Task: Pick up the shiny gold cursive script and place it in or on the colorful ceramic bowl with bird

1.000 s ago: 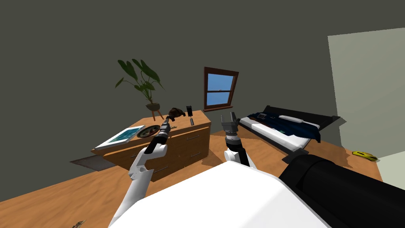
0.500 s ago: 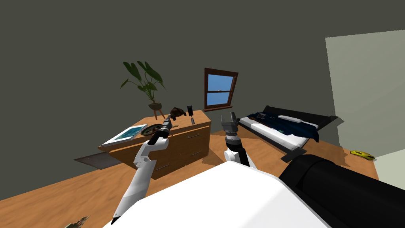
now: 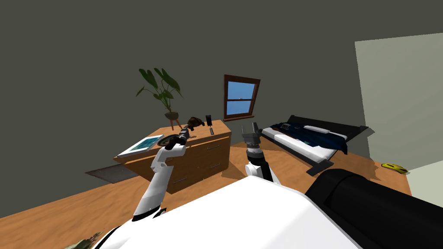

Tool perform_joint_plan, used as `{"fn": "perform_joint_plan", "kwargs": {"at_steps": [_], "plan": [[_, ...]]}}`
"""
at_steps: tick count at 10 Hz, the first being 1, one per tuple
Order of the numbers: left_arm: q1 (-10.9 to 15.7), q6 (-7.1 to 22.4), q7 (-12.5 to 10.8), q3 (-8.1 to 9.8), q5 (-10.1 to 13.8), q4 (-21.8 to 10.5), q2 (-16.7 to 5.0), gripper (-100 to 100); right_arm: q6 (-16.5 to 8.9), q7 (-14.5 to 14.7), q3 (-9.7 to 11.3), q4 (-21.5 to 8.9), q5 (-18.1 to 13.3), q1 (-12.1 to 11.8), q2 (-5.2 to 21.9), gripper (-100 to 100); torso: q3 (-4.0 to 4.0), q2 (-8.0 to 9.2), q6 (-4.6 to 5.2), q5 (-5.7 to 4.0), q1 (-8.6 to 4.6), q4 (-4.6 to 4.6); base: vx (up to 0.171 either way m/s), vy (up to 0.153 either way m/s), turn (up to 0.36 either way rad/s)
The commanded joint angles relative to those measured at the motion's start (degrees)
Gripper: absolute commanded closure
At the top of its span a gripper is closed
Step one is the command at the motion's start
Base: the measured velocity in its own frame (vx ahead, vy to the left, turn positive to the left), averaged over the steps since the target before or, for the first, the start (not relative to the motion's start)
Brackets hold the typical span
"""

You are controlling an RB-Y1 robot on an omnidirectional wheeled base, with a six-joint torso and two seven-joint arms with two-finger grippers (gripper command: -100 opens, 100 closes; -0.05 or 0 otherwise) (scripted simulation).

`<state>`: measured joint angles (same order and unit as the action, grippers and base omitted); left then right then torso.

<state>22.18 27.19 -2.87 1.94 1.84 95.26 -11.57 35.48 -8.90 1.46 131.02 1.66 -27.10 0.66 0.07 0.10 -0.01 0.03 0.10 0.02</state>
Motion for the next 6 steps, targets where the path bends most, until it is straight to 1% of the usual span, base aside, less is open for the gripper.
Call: {"fn": "perform_joint_plan", "kwargs": {"at_steps": [1,2,3,4,5,6], "plan": [[1.72,1.69,-0.09,0.06,-0.12,-0.73,0.2,-100,0.0,0.0,0.0,0.0,0.0,0.0,0.0,0,0.0,0.0,0.0,0.0,0.0,0.0,-0.02,0.015,-0.003],[3.9,4.16,-0.84,0.37,0.6,-3.06,0.0,-100,0.0,0.0,0.0,0.0,0.0,0.0,0.0,0,-0.01,-0.03,0.0,-0.01,-0.06,-0.01,-0.033,0.031,-0.002],[5.58,5.64,-0.84,0.37,0.6,-3.95,0.0,-100,0.0,0.0,0.0,0.0,0.0,0.0,0.0,0,-0.01,-0.01,0.0,-0.01,-0.02,-0.01,-0.036,0.036,-0.007],[7.5,7.33,-1.62,0.67,1.33,-6.14,-0.12,-100,0.0,0.0,0.0,0.0,0.0,0.0,0.0,0,0.0,0.0,0.0,0.0,0.0,0.0,-0.046,0.054,-0.012],[9.37,8.9,-1.62,0.67,1.33,-7.28,-0.12,-100,0.0,0.0,0.0,0.0,0.0,0.0,0.0,0,0.01,0.03,-0.01,0.01,0.06,0.0,-0.035,0.051,-0.012],[10.21,9.79,-1.62,0.67,1.33,-7.28,-0.12,-100,0.0,0.0,0.0,0.0,0.0,0.0,0.0,0,0.01,0.01,-0.01,0.02,0.06,0.0,-0.014,0.024,-0.001]]}}
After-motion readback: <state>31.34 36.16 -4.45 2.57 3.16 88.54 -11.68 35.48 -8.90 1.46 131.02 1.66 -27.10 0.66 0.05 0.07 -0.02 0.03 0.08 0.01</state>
